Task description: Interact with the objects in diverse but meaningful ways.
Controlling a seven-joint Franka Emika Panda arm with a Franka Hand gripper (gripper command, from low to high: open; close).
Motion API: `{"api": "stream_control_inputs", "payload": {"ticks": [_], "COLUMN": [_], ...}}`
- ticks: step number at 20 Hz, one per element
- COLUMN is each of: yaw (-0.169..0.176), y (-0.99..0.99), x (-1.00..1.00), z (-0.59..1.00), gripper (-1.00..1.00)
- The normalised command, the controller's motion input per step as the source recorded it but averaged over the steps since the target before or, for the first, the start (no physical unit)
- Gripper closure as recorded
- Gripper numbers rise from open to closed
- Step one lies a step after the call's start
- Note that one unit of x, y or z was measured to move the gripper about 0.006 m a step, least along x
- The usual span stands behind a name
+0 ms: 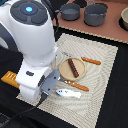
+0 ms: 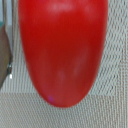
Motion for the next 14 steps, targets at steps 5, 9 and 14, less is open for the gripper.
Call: {"api": "stream_control_inputs", "payload": {"ticks": [5, 9, 14], "yaw": [0.000, 0.000, 0.000], "y": [-0.09, -0.07, -0.07], "x": [0.07, 0.07, 0.07], "z": [-0.16, -0.13, -0.12], "gripper": [1.00, 1.00, 1.00]}}
